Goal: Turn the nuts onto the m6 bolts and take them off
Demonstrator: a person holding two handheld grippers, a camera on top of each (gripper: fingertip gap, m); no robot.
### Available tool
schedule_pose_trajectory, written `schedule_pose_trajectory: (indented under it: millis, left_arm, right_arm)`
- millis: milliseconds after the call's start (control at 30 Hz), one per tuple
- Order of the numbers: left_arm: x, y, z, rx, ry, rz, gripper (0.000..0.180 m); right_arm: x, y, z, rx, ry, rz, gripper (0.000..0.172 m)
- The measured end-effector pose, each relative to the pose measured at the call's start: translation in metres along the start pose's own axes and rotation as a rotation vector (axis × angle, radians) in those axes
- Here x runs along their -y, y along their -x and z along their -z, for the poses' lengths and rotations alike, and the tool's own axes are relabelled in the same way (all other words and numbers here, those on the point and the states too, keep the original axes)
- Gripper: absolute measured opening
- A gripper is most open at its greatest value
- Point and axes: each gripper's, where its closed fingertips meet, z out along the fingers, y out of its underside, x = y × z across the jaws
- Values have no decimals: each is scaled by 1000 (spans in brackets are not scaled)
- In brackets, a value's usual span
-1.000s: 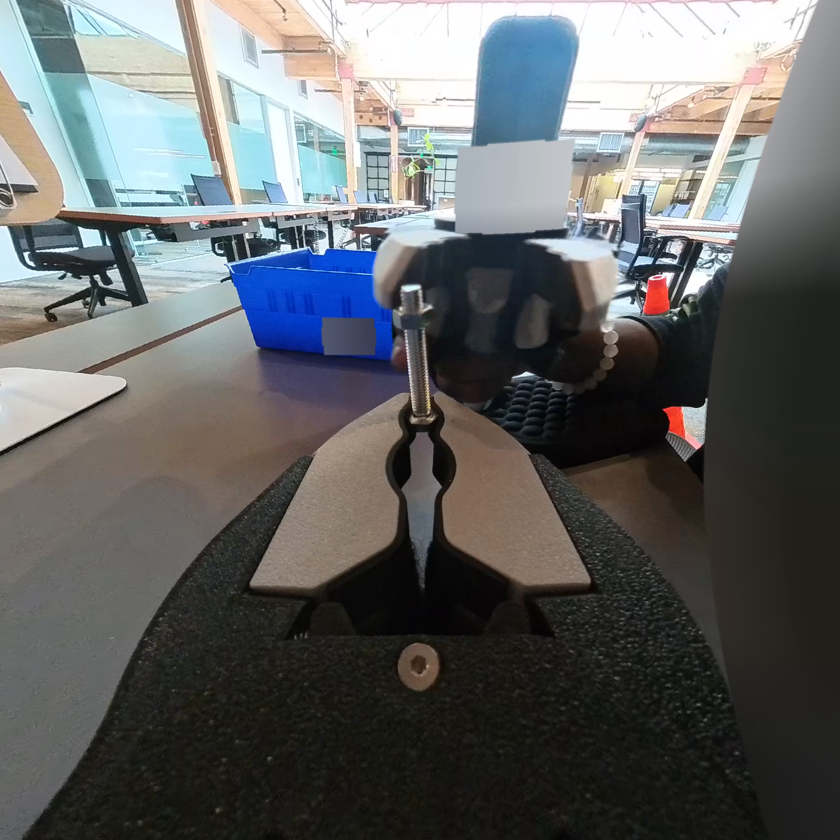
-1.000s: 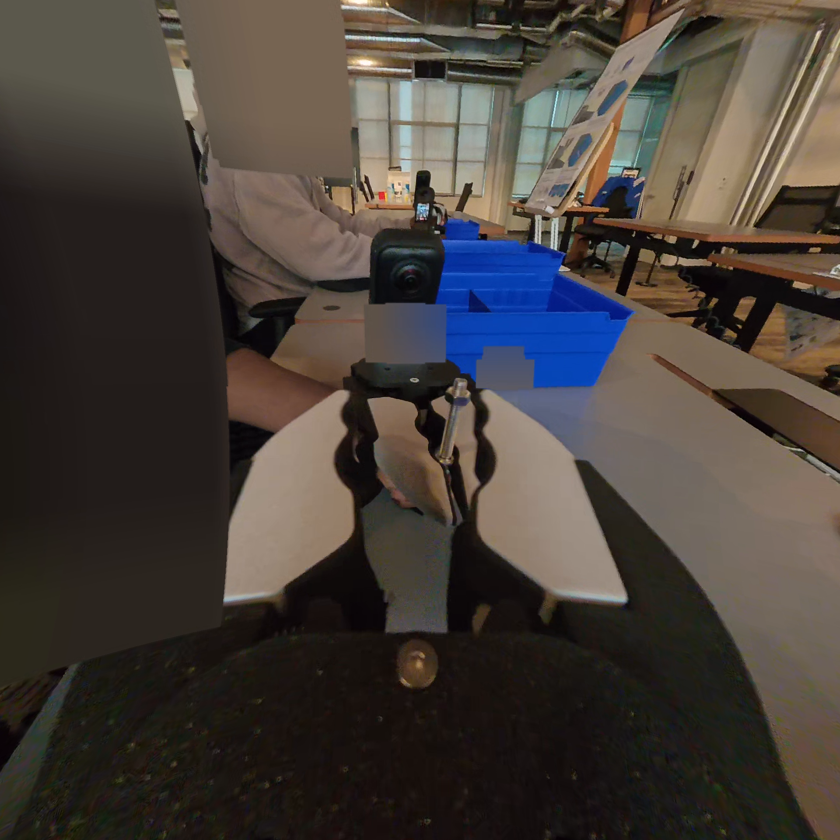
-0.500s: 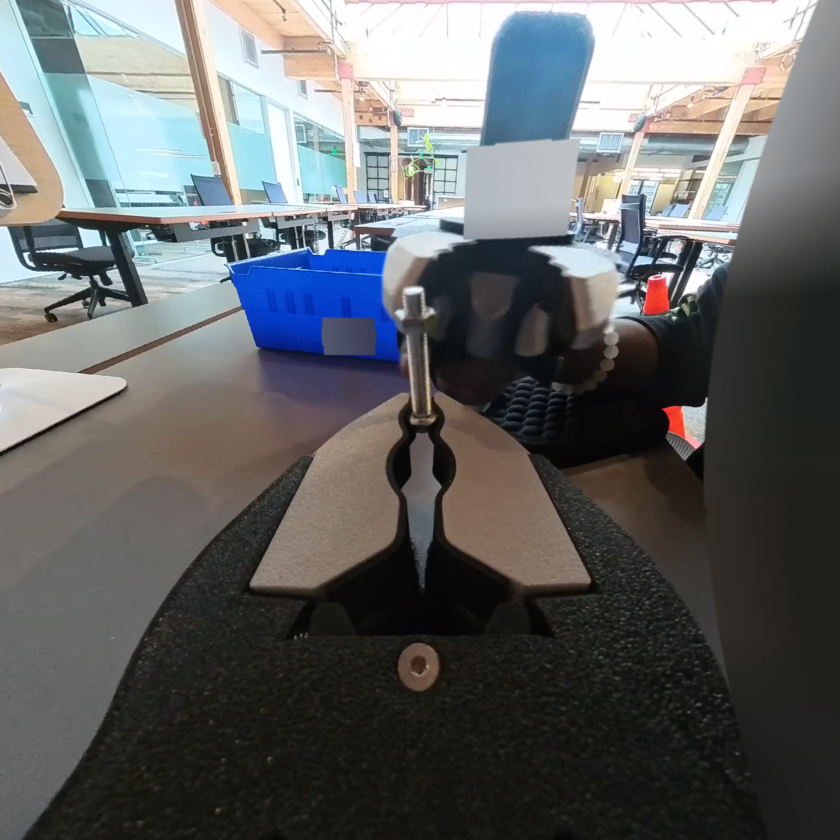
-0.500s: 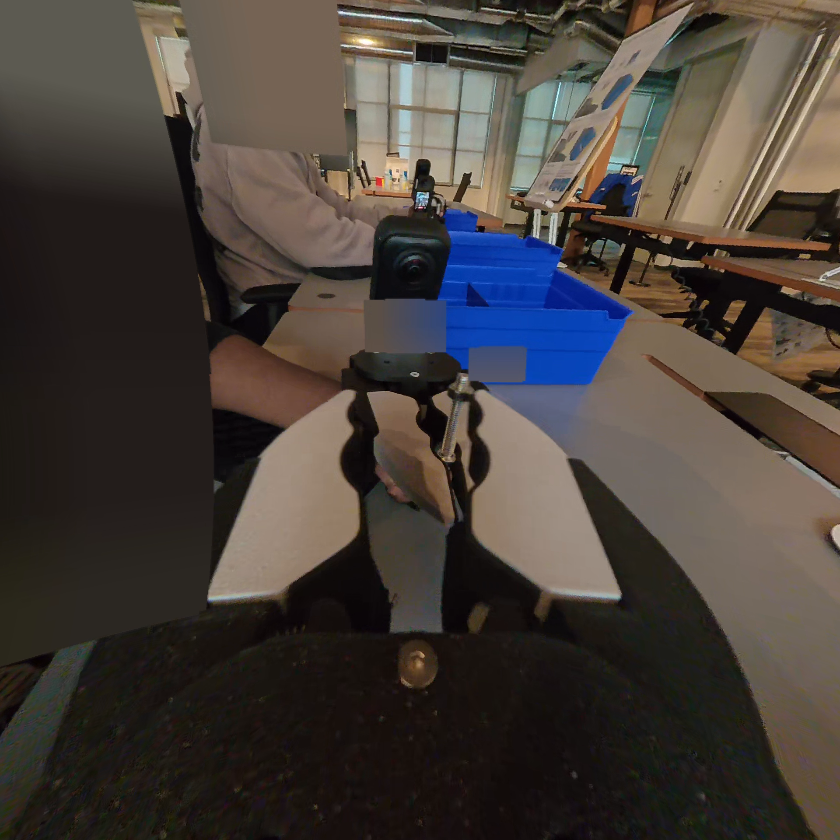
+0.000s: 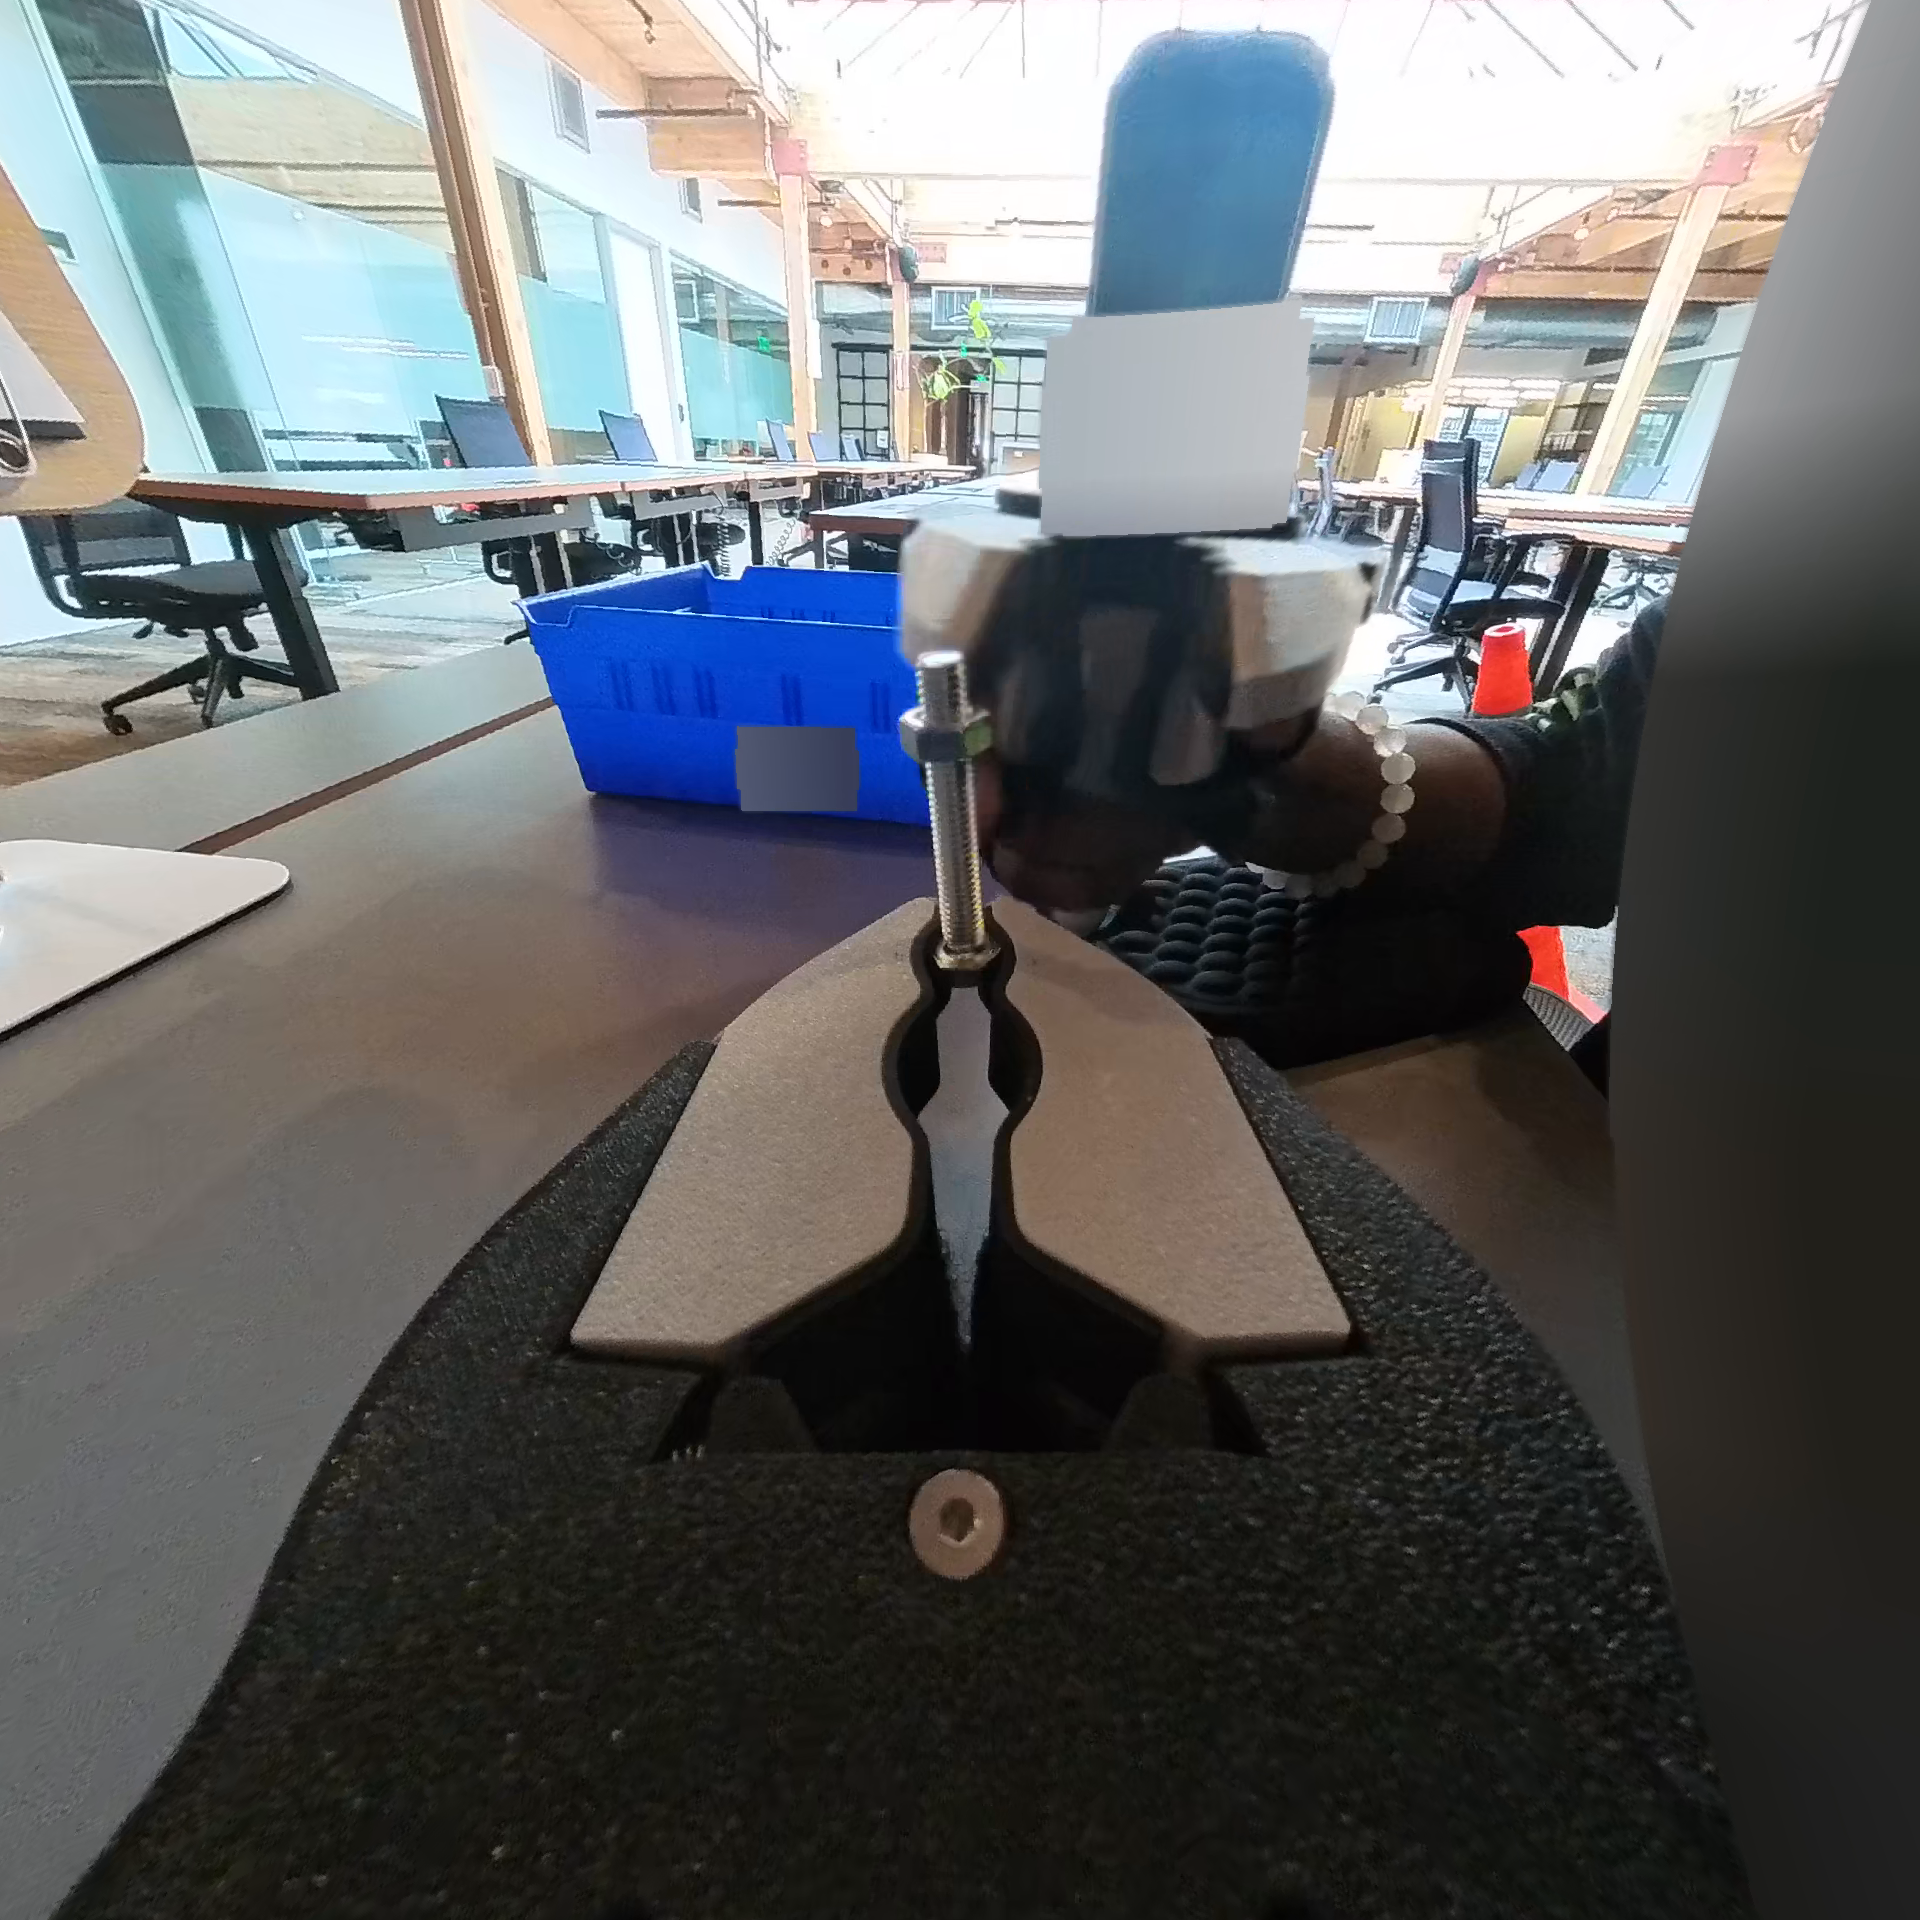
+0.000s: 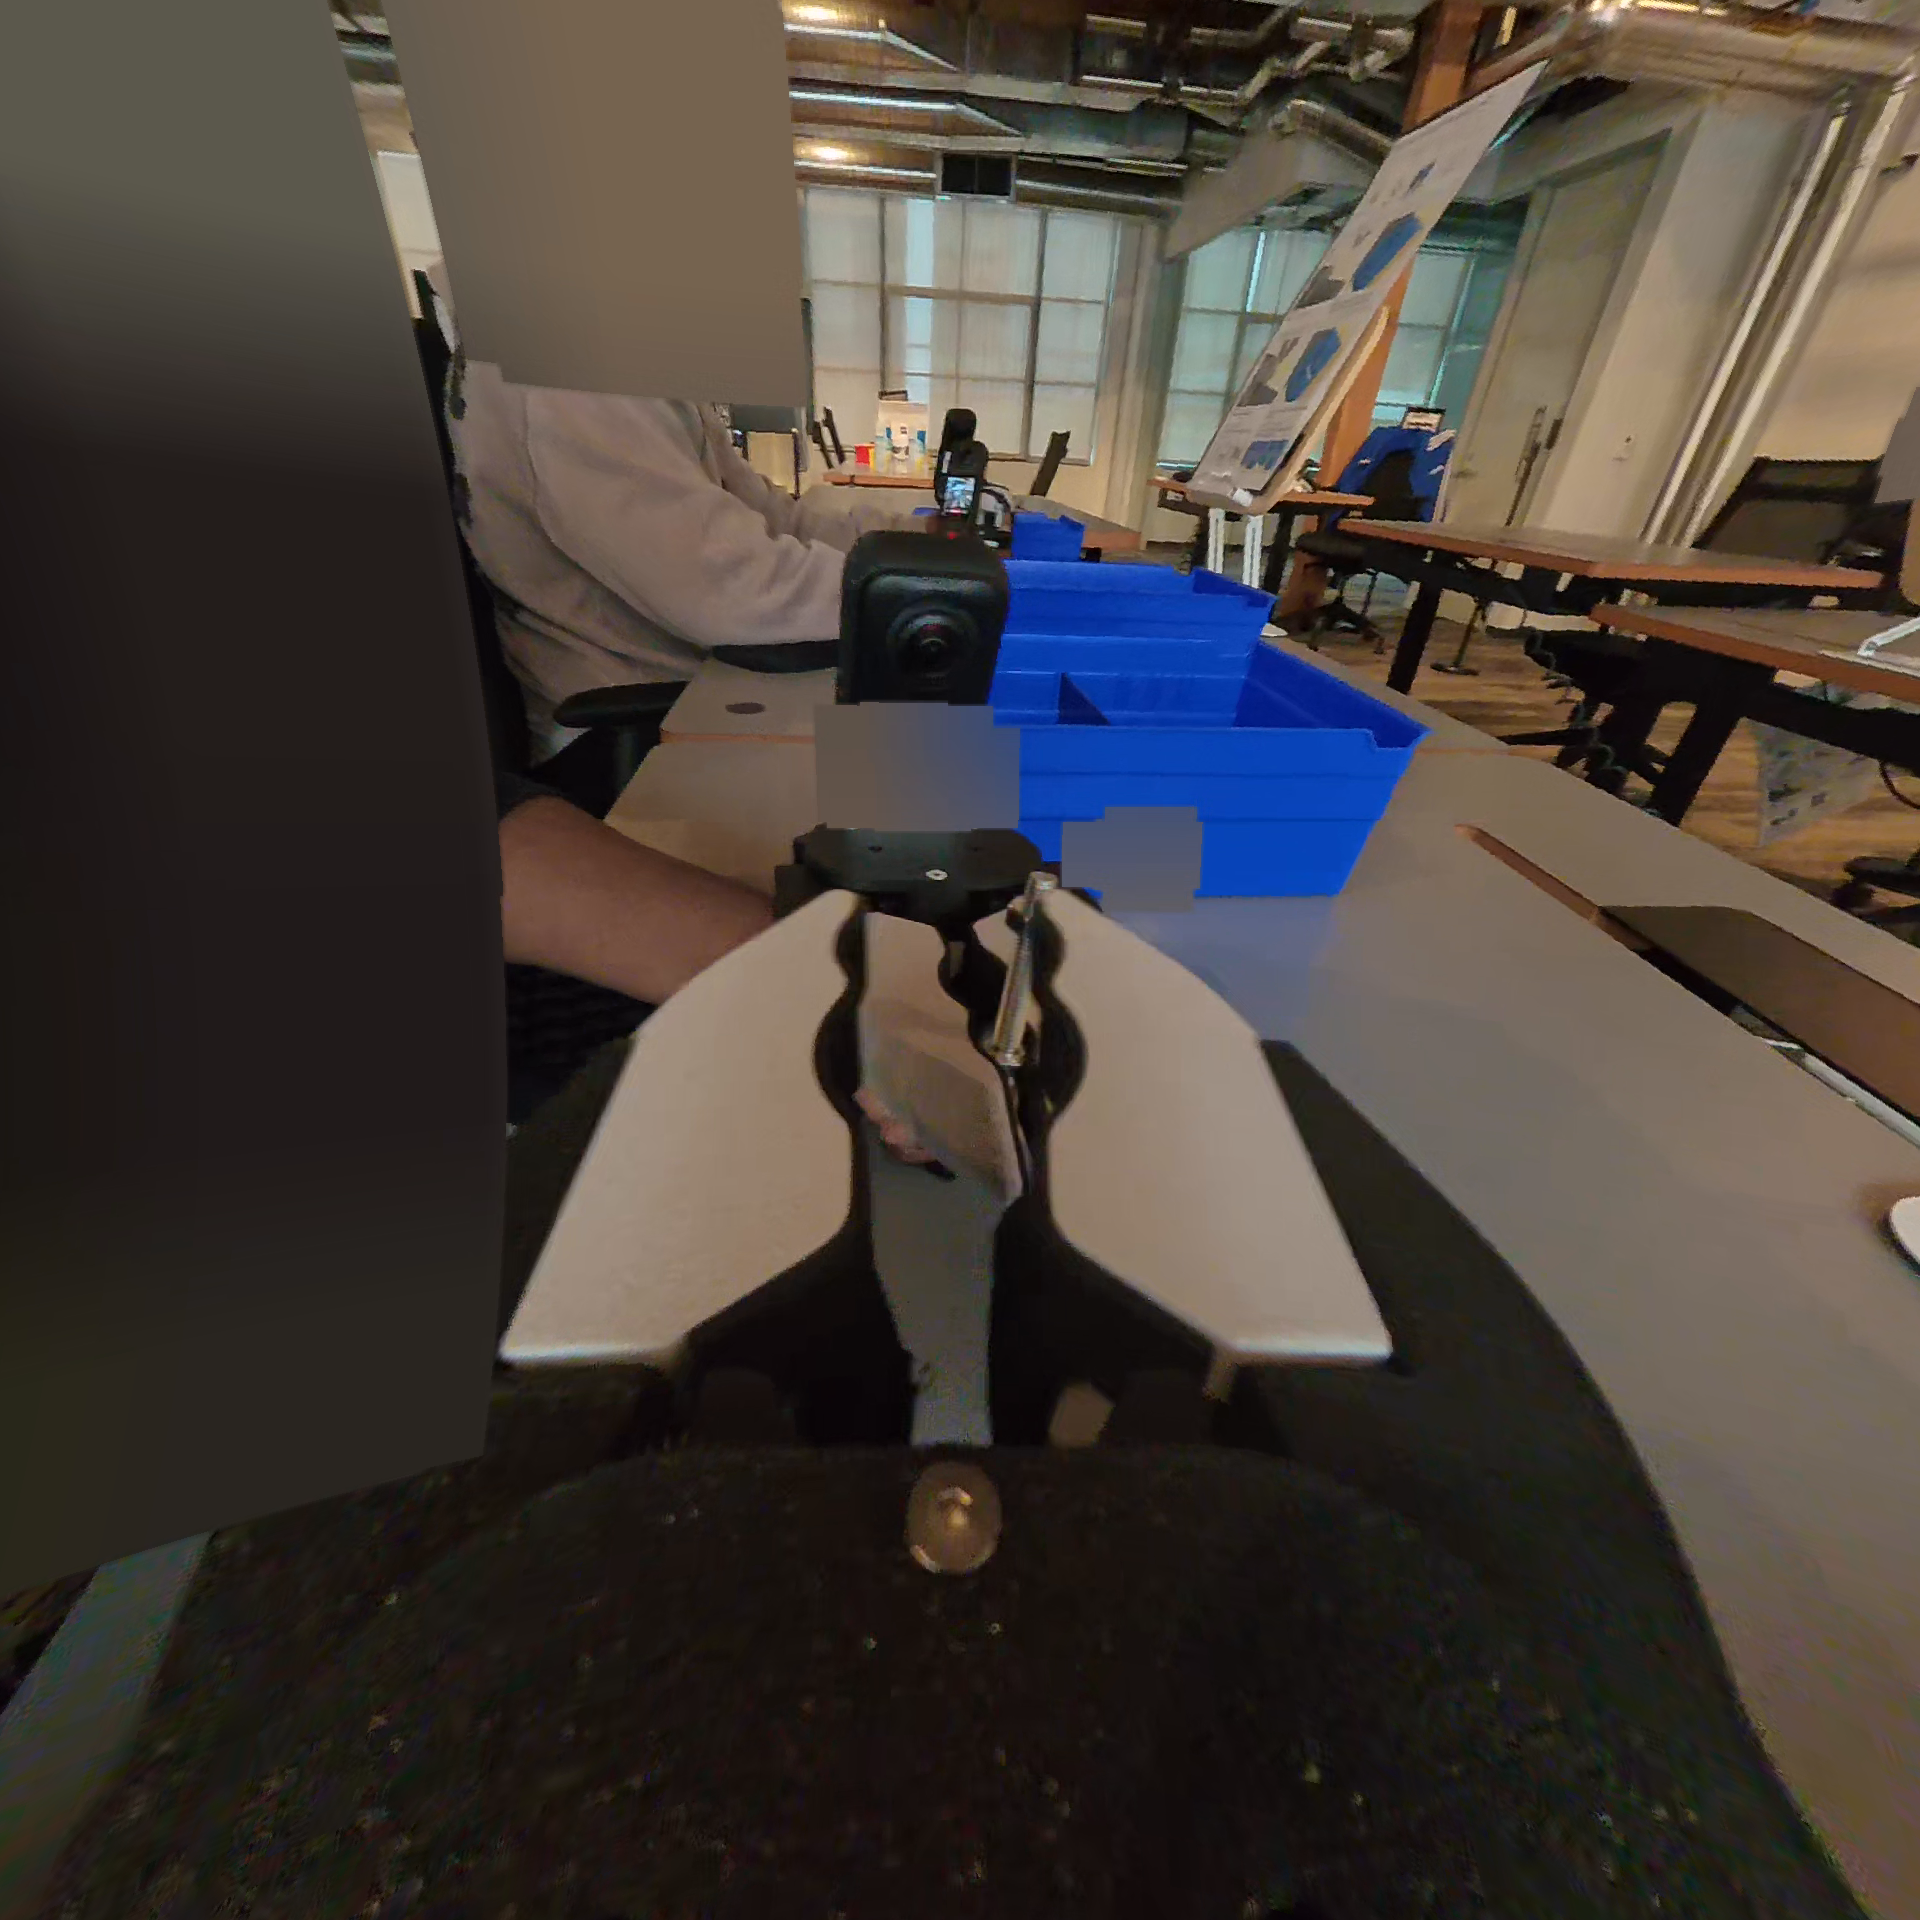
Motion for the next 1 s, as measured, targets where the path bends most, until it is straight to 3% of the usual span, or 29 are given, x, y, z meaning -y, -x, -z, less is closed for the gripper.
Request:
schedule_pose_trajectory:
  millis: [100,133,233,267,333,400,467,533,567,633,667,767,800,933,1000]
  left_arm:
    - [0,0,0,0,0,0,4]
    - [0,0,0,0,0,1,4]
    - [0,0,0,2,-2,1,4]
    - [0,0,0,2,-2,2,4]
    - [0,0,0,0,0,0,4]
    - [0,0,0,1,-1,-1,4]
    - [0,0,0,1,-1,0,4]
    - [0,0,0,0,-1,-1,4]
    - [0,0,0,1,-2,0,4]
    - [0,0,0,1,-2,1,4]
    - [0,0,0,0,-1,-1,4]
    - [0,0,0,0,-1,-1,4]
    - [0,0,0,1,-1,0,4]
    - [0,0,0,2,-3,0,4]
    - [0,0,0,1,-1,0,4]
  right_arm:
    - [-4,-1,-5,-13,23,11,60]
    - [-6,1,-5,-4,35,13,58]
    - [-3,5,-1,21,19,30,20]
    - [0,5,0,22,7,20,17]
    - [0,1,1,8,5,4,20]
    - [-2,-2,-2,-12,9,6,43]
    - [-6,2,-5,3,37,10,52]
    - [-7,3,-4,7,44,23,38]
    - [-5,5,-2,18,34,32,23]
    - [-1,5,0,28,10,11,16]
    - [-1,4,0,22,13,4,18]
    - [-6,0,-4,-11,34,9,54]
    - [-8,0,-6,-10,45,13,59]
    - [-3,6,-1,20,22,35,15]
    - [-2,3,0,15,13,9,15]
